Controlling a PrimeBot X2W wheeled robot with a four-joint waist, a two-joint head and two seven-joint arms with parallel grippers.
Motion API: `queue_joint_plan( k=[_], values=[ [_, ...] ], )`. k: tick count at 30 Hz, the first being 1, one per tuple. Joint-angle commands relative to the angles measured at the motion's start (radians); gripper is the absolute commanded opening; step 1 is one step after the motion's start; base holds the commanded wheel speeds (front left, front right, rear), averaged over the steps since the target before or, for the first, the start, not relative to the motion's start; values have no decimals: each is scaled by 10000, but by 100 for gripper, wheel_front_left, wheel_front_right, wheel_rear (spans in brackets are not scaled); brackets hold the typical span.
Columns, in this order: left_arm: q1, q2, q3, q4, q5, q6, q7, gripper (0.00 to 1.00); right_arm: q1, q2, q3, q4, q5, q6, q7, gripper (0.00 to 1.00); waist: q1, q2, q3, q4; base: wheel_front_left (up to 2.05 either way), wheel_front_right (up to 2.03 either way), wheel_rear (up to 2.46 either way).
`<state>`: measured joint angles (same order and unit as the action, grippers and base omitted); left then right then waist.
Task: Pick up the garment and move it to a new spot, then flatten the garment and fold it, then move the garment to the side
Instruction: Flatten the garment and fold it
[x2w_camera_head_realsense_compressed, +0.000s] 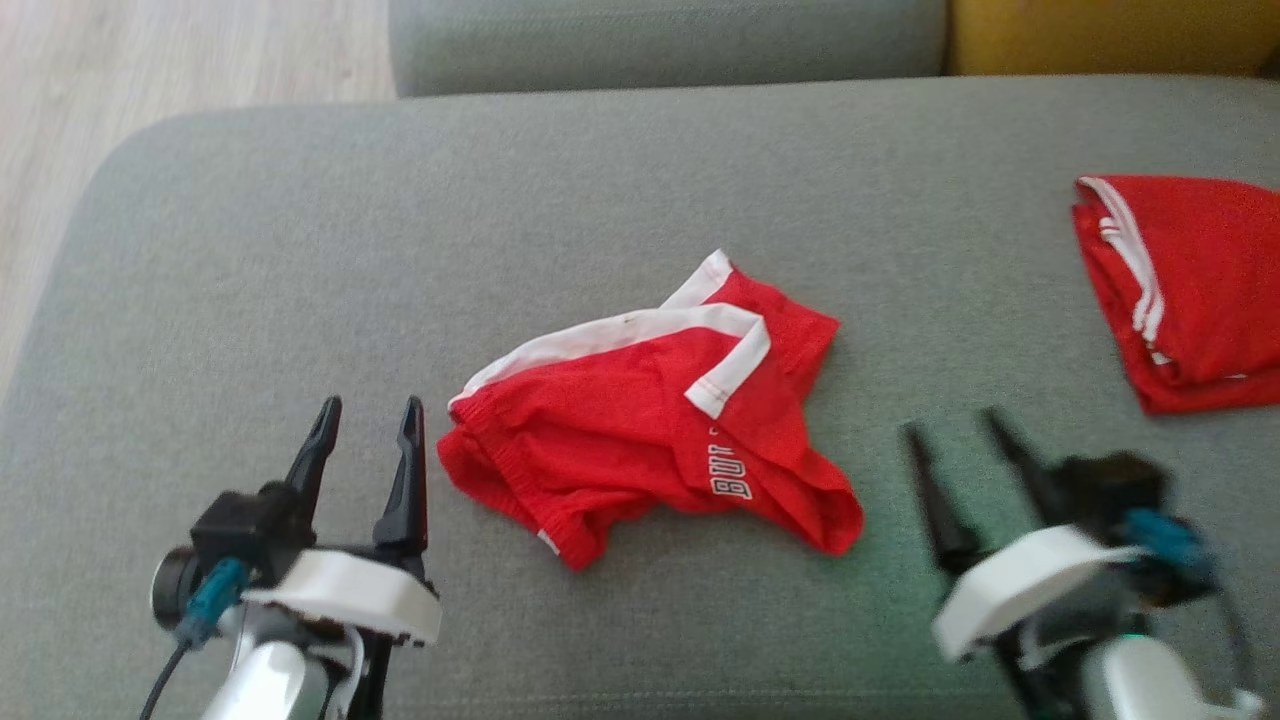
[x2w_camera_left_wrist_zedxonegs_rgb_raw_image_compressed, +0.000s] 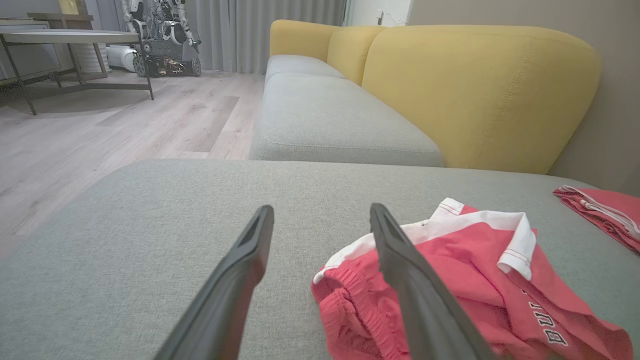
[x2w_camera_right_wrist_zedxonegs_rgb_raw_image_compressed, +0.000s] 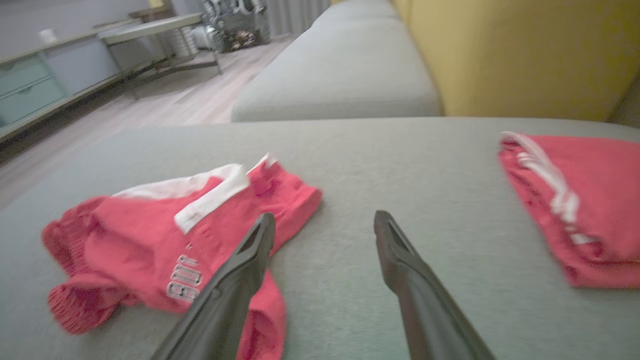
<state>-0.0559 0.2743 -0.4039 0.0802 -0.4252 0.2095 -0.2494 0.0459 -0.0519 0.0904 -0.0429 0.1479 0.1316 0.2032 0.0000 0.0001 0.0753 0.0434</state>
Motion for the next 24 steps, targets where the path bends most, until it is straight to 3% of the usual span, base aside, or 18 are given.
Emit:
queue_joint_plan(
  k=[1, 10, 18, 19, 20, 22, 24],
  values=[
    [-722, 52, 387, -322, 71, -37, -121, 100, -707, -209, 622, -78, -17, -9, 28, 100, 0, -1, 233, 198, 0, 0, 0],
    [-1273, -290, 389, -181, 174, -193, -123, 100, -2351, -267, 2711, 2179, 269, -9, -182, 100, 0, -1, 912, 828, 0, 0, 0],
    [-1406, -543, 504, -61, 319, -364, -123, 100, -3416, -222, 3064, 3827, 164, -9, -522, 100, 0, -1, 1153, 1013, 0, 0, 0],
    [-1411, -578, 529, -56, 341, -386, -123, 100, -3511, -210, 3017, 3976, 145, -9, -615, 85, 0, -1, 1180, 1018, 0, 0, 0],
    [-1416, -609, 556, -52, 365, -409, -123, 100, -3585, -195, 2961, 4092, 143, -9, -712, 45, 0, -1, 1203, 1015, 0, 0, 0],
    [-1416, -659, 623, -43, 412, -448, -123, 100, -3693, -170, 2847, 4230, 148, -9, -890, 0, 0, -1, 1245, 979, 0, 0, 0],
    [-1401, -703, 701, -28, 454, -483, -123, 100, -3734, -153, 2707, 4289, 177, -9, -1011, 0, 0, -1, 1267, 910, 0, 0, 0]
  ],
)
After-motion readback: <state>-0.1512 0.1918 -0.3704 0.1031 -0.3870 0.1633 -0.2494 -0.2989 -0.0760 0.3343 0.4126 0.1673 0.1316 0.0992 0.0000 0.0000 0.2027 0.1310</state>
